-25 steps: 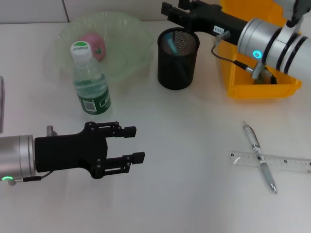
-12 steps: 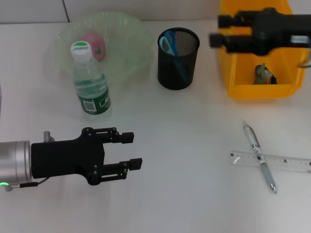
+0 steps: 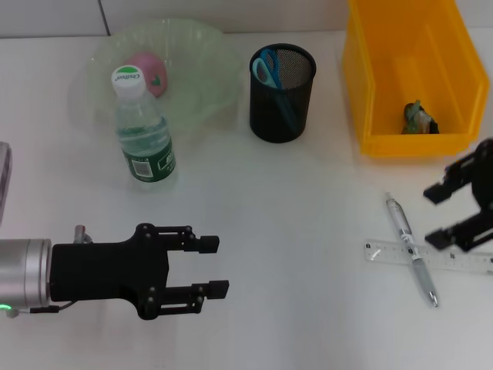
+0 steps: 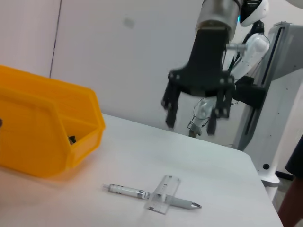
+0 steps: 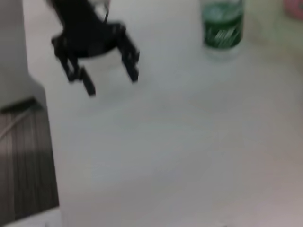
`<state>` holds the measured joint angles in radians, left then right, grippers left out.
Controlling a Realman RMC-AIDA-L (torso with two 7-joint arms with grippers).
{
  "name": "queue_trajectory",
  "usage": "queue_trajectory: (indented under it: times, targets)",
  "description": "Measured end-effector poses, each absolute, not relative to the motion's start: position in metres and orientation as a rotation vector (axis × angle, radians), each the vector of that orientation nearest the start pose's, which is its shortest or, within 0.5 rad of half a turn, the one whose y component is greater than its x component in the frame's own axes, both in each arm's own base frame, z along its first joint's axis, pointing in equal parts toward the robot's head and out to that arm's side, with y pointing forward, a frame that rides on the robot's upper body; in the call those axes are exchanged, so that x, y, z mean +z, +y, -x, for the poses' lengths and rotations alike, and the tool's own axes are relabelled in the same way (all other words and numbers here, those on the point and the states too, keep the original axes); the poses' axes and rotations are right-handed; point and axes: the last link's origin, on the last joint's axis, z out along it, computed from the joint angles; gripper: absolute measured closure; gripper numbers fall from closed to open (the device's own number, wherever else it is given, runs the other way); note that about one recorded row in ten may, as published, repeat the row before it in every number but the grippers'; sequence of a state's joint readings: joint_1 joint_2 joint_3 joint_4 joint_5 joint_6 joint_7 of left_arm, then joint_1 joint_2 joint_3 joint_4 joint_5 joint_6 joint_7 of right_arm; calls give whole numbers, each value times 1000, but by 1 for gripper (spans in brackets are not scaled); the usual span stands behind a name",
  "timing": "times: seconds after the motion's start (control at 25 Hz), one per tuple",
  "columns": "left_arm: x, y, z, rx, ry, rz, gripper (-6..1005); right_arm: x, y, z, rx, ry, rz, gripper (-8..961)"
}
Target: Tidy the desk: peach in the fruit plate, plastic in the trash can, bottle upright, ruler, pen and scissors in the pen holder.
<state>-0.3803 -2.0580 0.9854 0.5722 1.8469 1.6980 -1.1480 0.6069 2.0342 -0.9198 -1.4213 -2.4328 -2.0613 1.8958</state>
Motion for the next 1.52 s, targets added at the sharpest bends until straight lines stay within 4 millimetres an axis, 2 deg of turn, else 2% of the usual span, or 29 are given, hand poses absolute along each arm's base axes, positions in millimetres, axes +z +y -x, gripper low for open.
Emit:
queue_trajectory:
  times: [0.12,0.16,0.2,0.24,0.6,1.04,1.52]
  targets:
    - [-30,256,276,-810,-447,2971,361,62,315,-192,-436,402,3069,327]
    - [-30,256,276,-813,-449,2971,361,50,318,-193,-494,370,3060,328]
    - [-29,256,276,-815,-452,2971,361,50,318,-193,-494,370,3060,330]
    - [-29,256,276,-815,-455,2971,361,41,321,-195,-524,349,3052,332]
    - [-27,255,276,-827,-464,2970,361,17,330,-194,-596,257,3080,349]
    - [-27,259,274,-824,-459,2967,361,-10,341,-211,-678,207,3062,370]
    - [-28,261,272,-827,-464,2969,361,-24,348,-216,-686,224,3078,392]
